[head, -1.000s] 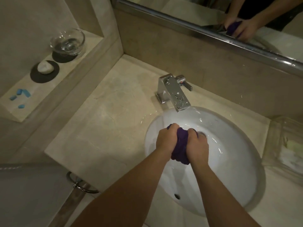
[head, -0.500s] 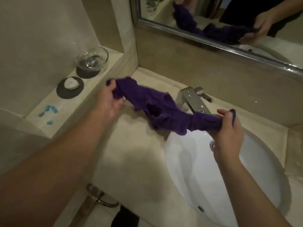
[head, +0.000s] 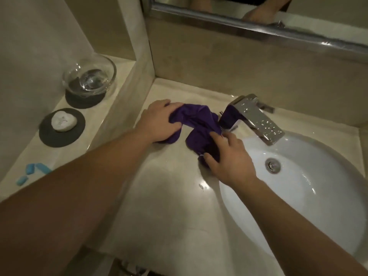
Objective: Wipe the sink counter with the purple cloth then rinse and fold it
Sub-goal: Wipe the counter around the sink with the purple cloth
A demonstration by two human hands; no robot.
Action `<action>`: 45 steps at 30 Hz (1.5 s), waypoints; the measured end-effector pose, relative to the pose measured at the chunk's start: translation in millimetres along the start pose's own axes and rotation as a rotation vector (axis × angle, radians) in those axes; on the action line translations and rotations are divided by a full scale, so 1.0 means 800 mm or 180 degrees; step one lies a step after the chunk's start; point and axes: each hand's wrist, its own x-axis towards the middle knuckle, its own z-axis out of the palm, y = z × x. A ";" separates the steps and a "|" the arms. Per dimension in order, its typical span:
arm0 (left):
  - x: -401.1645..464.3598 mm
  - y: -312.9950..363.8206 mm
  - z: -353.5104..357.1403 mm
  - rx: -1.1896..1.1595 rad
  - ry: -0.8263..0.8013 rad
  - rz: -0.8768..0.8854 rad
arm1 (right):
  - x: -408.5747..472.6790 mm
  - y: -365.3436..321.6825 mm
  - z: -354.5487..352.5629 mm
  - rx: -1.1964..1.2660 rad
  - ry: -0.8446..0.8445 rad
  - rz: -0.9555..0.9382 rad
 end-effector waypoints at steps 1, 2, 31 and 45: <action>0.009 -0.009 0.010 0.0331 -0.0348 -0.0040 | 0.013 0.003 0.009 -0.0249 -0.0053 -0.0001; 0.015 -0.018 0.018 0.0572 -0.0602 -0.0051 | 0.027 0.005 0.016 -0.0452 -0.0037 -0.0040; -0.296 -0.106 0.086 0.0770 -0.0447 0.0157 | -0.155 -0.010 0.126 0.0068 -0.0231 -0.1346; -0.407 -0.028 0.162 -0.0108 0.0382 -0.0108 | -0.283 -0.073 0.198 0.0493 0.0297 -0.1085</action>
